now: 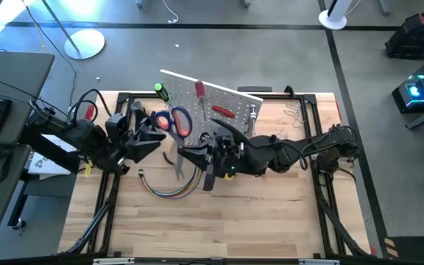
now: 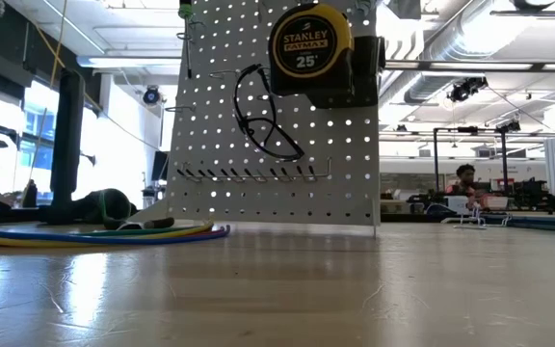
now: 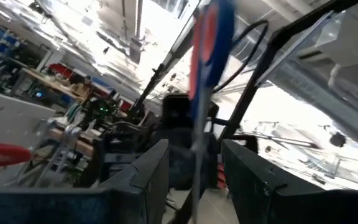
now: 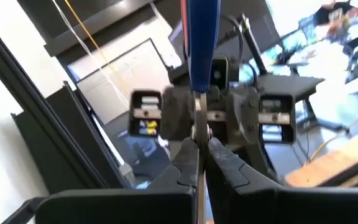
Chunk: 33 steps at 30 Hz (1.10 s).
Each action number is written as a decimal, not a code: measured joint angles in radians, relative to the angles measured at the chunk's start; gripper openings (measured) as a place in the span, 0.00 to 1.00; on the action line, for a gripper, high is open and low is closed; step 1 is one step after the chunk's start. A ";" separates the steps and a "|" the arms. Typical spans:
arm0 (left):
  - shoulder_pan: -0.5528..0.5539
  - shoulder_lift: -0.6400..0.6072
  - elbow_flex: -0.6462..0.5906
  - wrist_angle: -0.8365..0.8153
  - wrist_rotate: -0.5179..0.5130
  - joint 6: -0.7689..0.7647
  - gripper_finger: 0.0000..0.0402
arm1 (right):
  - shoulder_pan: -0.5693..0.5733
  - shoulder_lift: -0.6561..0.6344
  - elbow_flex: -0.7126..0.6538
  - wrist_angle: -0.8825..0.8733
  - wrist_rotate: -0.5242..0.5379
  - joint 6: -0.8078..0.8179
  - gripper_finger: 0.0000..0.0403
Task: Hang tools onto peg board
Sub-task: Hang the scissors on the peg board
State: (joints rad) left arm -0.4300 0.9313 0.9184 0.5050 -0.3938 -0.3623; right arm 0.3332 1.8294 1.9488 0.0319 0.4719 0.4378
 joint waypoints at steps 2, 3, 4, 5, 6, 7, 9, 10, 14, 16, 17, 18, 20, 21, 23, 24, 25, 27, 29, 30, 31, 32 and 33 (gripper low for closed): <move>-0.001 0.013 0.000 0.019 0.008 -0.001 0.35 | -0.011 0.002 0.000 -0.032 -0.022 0.036 0.00; -0.001 0.023 0.000 0.022 0.008 -0.001 0.35 | -0.015 0.002 0.000 -0.047 -0.035 0.051 0.00; -0.001 0.034 0.000 0.021 0.008 -0.001 0.35 | -0.019 0.004 0.000 -0.055 -0.047 0.058 0.00; -0.001 0.044 0.000 0.021 0.006 -0.001 0.35 | -0.022 0.007 0.000 -0.060 -0.056 0.059 0.00; -0.001 0.056 0.000 0.021 -0.008 0.000 0.35 | -0.026 0.009 0.000 -0.058 -0.059 0.059 0.00; 0.000 0.066 0.000 0.021 -0.027 0.003 0.35 | -0.026 0.009 0.000 -0.059 -0.059 0.059 0.00; 0.007 0.082 0.000 0.031 -0.059 0.006 0.35 | -0.029 0.009 0.000 -0.059 -0.072 0.061 0.00; 0.010 0.088 0.000 0.049 -0.065 0.006 0.35 | -0.031 0.009 0.000 -0.061 -0.080 0.074 0.00; 0.023 0.109 -0.002 0.147 -0.045 0.027 0.35 | -0.032 0.009 0.001 -0.092 -0.082 0.101 0.00; 0.025 0.109 -0.002 0.147 -0.027 0.032 0.35 | -0.032 0.008 0.002 -0.095 -0.084 0.104 0.00; 0.025 0.108 -0.002 0.146 -0.026 0.032 0.35 | -0.032 0.008 0.002 -0.096 -0.089 0.104 0.00; 0.025 0.108 -0.002 0.146 -0.025 0.030 0.35 | -0.032 0.008 0.002 -0.096 -0.095 0.105 0.00; 0.025 0.109 -0.002 0.144 -0.003 0.006 0.35 | -0.031 0.008 0.002 -0.096 -0.092 0.119 0.00; 0.026 0.110 -0.002 0.138 0.005 0.000 0.35 | -0.030 0.008 0.002 -0.095 -0.086 0.118 0.00; 0.023 0.105 -0.001 0.118 0.011 0.008 0.35 | -0.028 0.009 0.001 -0.072 -0.084 0.082 0.00; 0.020 0.099 -0.001 0.102 0.011 0.016 0.35 | -0.027 0.011 0.000 -0.052 -0.079 0.067 0.00; 0.017 0.096 -0.001 0.092 0.012 0.025 0.35 | -0.026 0.012 0.000 -0.033 -0.071 0.051 0.00; 0.015 0.086 -0.001 0.080 0.011 0.037 0.35 | -0.026 0.011 -0.001 -0.004 -0.051 0.031 0.00; 0.015 0.071 -0.001 0.084 0.009 0.040 0.35 | -0.024 0.009 0.000 0.002 -0.019 0.025 0.00; 0.015 0.064 -0.001 0.087 0.010 0.040 0.35 | -0.022 0.009 0.000 0.002 -0.008 0.025 0.00; 0.015 0.061 0.000 0.091 0.017 0.038 0.35 | -0.020 0.009 0.000 -0.002 -0.002 0.025 0.00; 0.014 0.060 0.000 0.092 0.026 0.033 0.35 | -0.019 0.010 0.000 -0.007 -0.004 0.026 0.00; 0.012 0.060 0.000 0.091 0.028 0.033 0.35 | -0.019 0.010 0.000 -0.011 -0.009 0.034 0.00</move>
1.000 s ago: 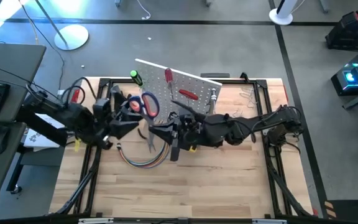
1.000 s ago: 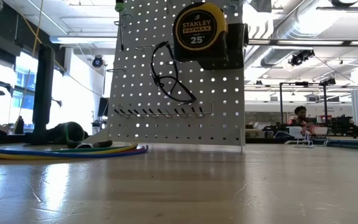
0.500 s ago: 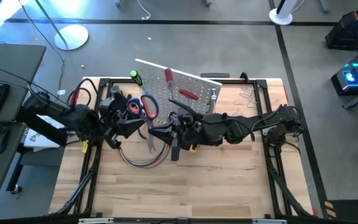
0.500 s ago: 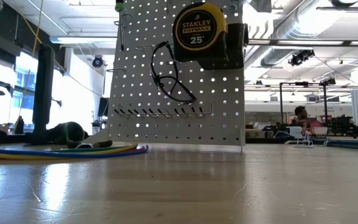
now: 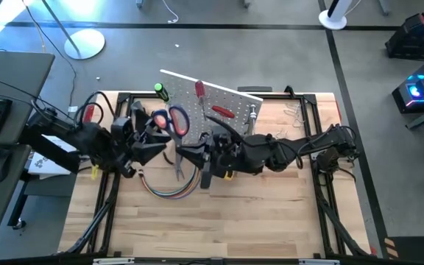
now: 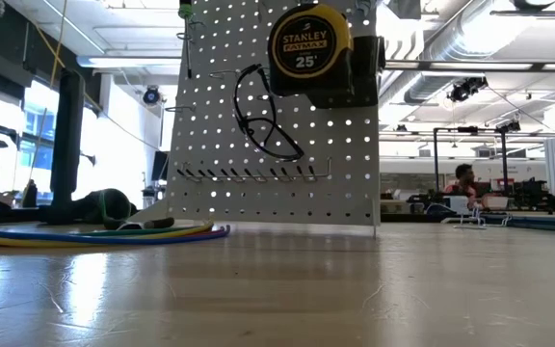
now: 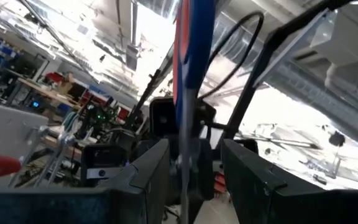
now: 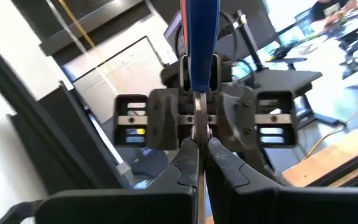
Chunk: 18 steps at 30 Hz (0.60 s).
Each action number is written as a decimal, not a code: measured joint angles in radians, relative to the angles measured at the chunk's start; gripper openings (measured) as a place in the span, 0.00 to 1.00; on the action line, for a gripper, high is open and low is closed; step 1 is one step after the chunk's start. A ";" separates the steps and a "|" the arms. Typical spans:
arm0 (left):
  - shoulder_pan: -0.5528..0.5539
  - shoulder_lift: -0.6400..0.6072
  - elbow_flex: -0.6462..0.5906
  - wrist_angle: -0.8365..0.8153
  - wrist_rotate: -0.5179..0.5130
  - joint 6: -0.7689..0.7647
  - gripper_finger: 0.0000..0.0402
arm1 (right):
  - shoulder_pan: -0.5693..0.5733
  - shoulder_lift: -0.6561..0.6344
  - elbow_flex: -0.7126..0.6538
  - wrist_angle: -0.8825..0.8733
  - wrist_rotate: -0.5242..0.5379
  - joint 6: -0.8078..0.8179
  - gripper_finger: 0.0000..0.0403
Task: Hang tools onto peg board
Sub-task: Hang the scissors on the peg board
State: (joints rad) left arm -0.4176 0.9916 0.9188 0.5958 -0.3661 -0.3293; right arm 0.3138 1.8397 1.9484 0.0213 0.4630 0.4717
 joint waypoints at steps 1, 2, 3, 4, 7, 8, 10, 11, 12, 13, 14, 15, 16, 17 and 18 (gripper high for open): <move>-0.001 0.002 0.000 -0.003 0.000 0.000 0.35 | -0.001 0.000 0.000 -0.004 -0.011 0.005 0.00; -0.003 0.006 0.000 -0.007 0.000 0.000 0.35 | -0.005 0.000 0.000 -0.007 -0.024 0.014 0.00; -0.002 0.012 0.000 -0.004 -0.002 0.000 0.35 | -0.006 0.000 0.000 -0.012 -0.036 0.023 0.00; -0.001 0.016 0.000 -0.004 -0.008 0.000 0.35 | -0.009 0.000 0.000 -0.019 -0.048 0.027 0.00; 0.006 0.034 0.000 0.007 -0.026 0.000 0.35 | -0.020 0.004 0.000 -0.045 -0.065 0.057 0.00; 0.010 0.041 0.000 0.012 -0.027 0.000 0.35 | -0.022 0.006 0.000 -0.052 -0.072 0.070 0.00; 0.015 0.049 -0.001 0.027 -0.028 0.000 0.35 | -0.027 0.009 0.000 -0.072 -0.082 0.082 0.00; 0.018 0.050 -0.001 0.036 -0.027 0.000 0.35 | -0.029 0.013 0.000 -0.071 -0.087 0.088 0.00; 0.018 0.050 -0.001 0.036 -0.028 0.000 0.35 | -0.032 0.015 0.000 -0.071 -0.092 0.089 0.00; 0.019 0.050 -0.001 0.036 -0.029 0.002 0.35 | -0.033 0.016 0.000 -0.070 -0.095 0.089 0.00; 0.019 0.050 -0.001 0.035 -0.035 0.006 0.35 | -0.033 0.016 0.000 -0.071 -0.099 0.090 0.00; 0.022 0.050 -0.001 0.036 -0.037 0.014 0.35 | -0.033 0.016 0.000 -0.071 -0.100 0.091 0.00; 0.025 0.050 -0.001 0.036 -0.037 0.019 0.34 | -0.033 0.016 0.000 -0.071 -0.099 0.096 0.00; 0.026 0.050 -0.001 0.036 -0.039 0.020 0.33 | -0.032 0.016 0.000 -0.070 -0.099 0.096 0.00; 0.026 0.050 -0.001 0.036 -0.039 0.020 0.32 | -0.032 0.016 0.000 -0.068 -0.099 0.096 0.00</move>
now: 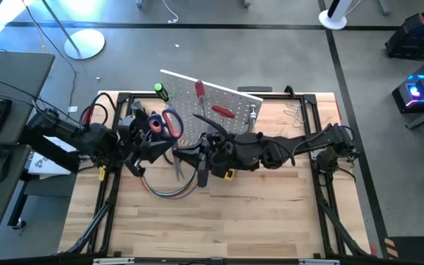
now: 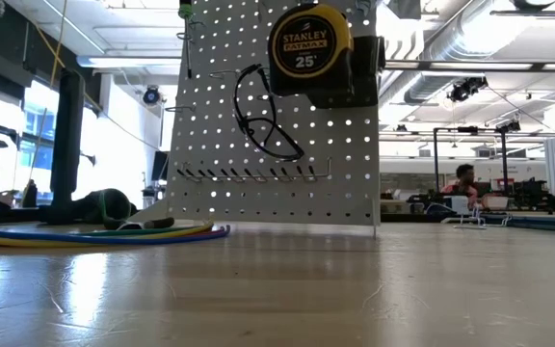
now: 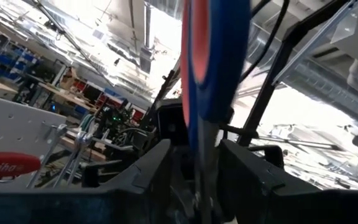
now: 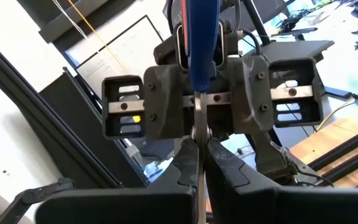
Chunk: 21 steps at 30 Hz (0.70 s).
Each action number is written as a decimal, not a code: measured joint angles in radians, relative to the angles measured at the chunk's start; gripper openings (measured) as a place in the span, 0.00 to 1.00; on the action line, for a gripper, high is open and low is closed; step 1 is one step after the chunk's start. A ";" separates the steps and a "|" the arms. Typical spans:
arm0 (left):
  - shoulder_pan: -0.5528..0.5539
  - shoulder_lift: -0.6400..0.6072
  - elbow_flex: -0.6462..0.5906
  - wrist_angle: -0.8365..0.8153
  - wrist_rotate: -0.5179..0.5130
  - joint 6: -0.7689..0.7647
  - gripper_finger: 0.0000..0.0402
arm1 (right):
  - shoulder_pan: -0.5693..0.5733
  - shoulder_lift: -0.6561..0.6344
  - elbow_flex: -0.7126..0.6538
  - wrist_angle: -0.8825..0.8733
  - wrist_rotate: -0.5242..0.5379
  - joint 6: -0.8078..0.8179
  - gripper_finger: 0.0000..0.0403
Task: Hang tools onto peg board
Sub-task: Hang the scissors on the peg board
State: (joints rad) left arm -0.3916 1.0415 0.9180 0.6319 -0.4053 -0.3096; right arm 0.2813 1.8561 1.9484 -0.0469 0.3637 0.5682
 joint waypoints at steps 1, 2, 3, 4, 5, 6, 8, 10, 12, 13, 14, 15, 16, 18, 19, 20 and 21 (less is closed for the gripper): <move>0.001 0.000 0.000 -0.001 0.000 0.000 0.30 | 0.000 0.000 0.000 0.000 0.000 0.000 0.00; 0.001 0.000 0.000 -0.003 -0.002 0.002 0.28 | 0.000 0.000 0.000 0.000 0.000 0.000 0.00; 0.001 0.000 0.000 -0.005 -0.012 0.005 0.24 | 0.000 0.000 0.000 0.000 0.000 0.001 0.00; 0.001 0.000 0.000 -0.003 -0.021 0.006 0.20 | 0.000 0.000 0.000 -0.001 0.002 0.002 0.00; 0.003 0.000 0.000 0.002 -0.026 0.006 0.15 | 0.000 0.000 0.000 -0.002 0.002 0.004 0.00; 0.006 -0.003 0.000 0.004 -0.025 0.006 0.09 | 0.000 0.000 0.000 -0.002 -0.001 0.014 0.00; 0.018 -0.004 0.000 0.009 -0.013 -0.006 0.03 | -0.001 0.000 0.000 -0.005 0.007 0.023 0.01; 0.024 -0.004 0.000 0.003 -0.003 -0.024 0.03 | 0.000 -0.001 0.000 -0.007 0.026 0.038 0.04; 0.028 -0.004 0.000 -0.008 0.012 -0.031 0.02 | 0.003 -0.001 0.000 -0.007 0.037 0.034 0.09; 0.031 -0.005 0.000 -0.014 0.017 -0.032 0.02 | 0.004 -0.001 0.000 -0.005 0.041 0.014 0.12; 0.032 -0.009 0.000 -0.021 0.024 -0.031 0.02 | 0.007 -0.001 0.000 -0.003 0.044 -0.003 0.16; 0.033 -0.019 0.000 -0.039 0.030 -0.025 0.02 | 0.011 -0.001 0.000 -0.003 0.045 -0.015 0.20; 0.033 -0.031 0.000 -0.063 0.030 -0.015 0.02 | 0.016 -0.001 0.000 -0.007 0.045 -0.025 0.24; 0.035 -0.068 0.000 -0.123 0.029 0.008 0.01 | 0.030 -0.009 0.000 -0.044 0.055 -0.031 0.32; 0.039 -0.092 0.000 -0.155 0.029 0.019 0.01 | 0.040 -0.016 0.000 -0.078 0.059 -0.029 0.35; 0.043 -0.116 0.000 -0.191 0.028 0.029 0.01 | 0.046 -0.023 0.001 -0.109 0.062 -0.027 0.38; 0.048 -0.142 0.000 -0.224 0.029 0.037 0.01 | 0.055 -0.033 0.001 -0.150 0.062 -0.026 0.41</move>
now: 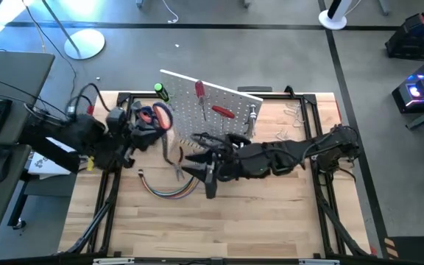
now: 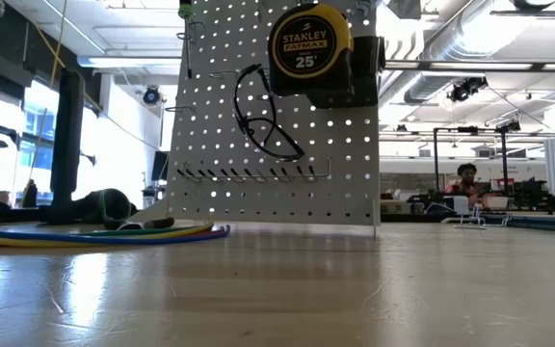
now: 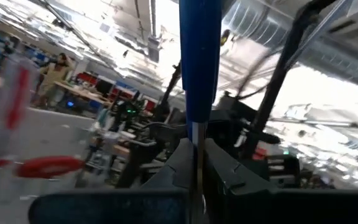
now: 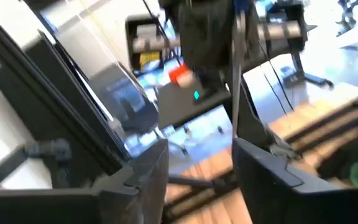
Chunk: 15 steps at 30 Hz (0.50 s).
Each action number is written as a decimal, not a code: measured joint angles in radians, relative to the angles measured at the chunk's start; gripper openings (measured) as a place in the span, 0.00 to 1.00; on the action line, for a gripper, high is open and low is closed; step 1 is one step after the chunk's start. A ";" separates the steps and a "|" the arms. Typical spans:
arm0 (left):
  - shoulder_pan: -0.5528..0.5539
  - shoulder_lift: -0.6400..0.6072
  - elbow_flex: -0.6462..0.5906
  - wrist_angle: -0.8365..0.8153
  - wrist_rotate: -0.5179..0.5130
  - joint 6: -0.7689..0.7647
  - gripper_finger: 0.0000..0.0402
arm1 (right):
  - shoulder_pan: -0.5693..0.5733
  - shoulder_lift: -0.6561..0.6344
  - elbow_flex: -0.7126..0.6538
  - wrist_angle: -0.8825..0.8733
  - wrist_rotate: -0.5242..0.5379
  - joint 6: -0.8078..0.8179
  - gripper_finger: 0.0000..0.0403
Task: Hang tools onto peg board
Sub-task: Hang the scissors on the peg board
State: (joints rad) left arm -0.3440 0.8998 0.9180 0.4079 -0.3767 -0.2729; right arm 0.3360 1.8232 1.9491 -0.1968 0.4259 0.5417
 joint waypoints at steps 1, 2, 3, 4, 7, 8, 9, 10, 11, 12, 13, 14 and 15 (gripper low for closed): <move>0.005 -0.026 0.000 -0.036 0.005 0.010 0.01 | 0.008 -0.009 0.000 -0.042 0.002 0.007 0.43; 0.007 -0.051 0.000 -0.072 0.022 0.024 0.01 | 0.015 -0.020 0.000 -0.078 0.007 0.022 0.44; 0.011 -0.072 0.000 -0.095 0.043 0.042 0.01 | 0.023 -0.030 0.000 -0.112 0.022 0.033 0.45; 0.013 -0.090 0.000 -0.117 0.060 0.060 0.01 | 0.031 -0.041 0.000 -0.135 0.039 0.043 0.45; 0.016 -0.128 -0.010 -0.171 0.097 0.112 0.01 | 0.059 -0.071 0.000 -0.176 0.121 0.053 0.46; 0.016 -0.135 -0.021 -0.176 0.099 0.126 0.01 | 0.067 -0.078 0.000 -0.181 0.153 0.053 0.46; 0.017 -0.140 -0.037 -0.173 0.100 0.137 0.01 | 0.077 -0.083 0.000 -0.181 0.189 0.053 0.46; 0.017 -0.144 -0.061 -0.163 0.099 0.147 0.01 | 0.085 -0.087 0.000 -0.181 0.225 0.053 0.46; 0.018 -0.149 -0.090 -0.150 0.099 0.151 0.01 | 0.091 -0.088 0.000 -0.181 0.260 0.054 0.46; 0.018 -0.152 -0.121 -0.135 0.099 0.153 0.01 | 0.096 -0.090 0.000 -0.182 0.293 0.058 0.46; 0.022 -0.156 -0.162 -0.103 0.101 0.151 0.01 | 0.101 -0.090 0.000 -0.184 0.323 0.065 0.46; 0.028 -0.161 -0.203 -0.065 0.106 0.142 0.01 | 0.104 -0.090 0.000 -0.184 0.344 0.079 0.46; 0.035 -0.169 -0.247 -0.006 0.112 0.133 0.01 | 0.106 -0.090 0.000 -0.184 0.360 0.090 0.46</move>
State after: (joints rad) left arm -0.3093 0.7308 0.6714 0.4022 -0.2650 -0.1404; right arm 0.4423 1.7332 1.9491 -0.3805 0.7856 0.6318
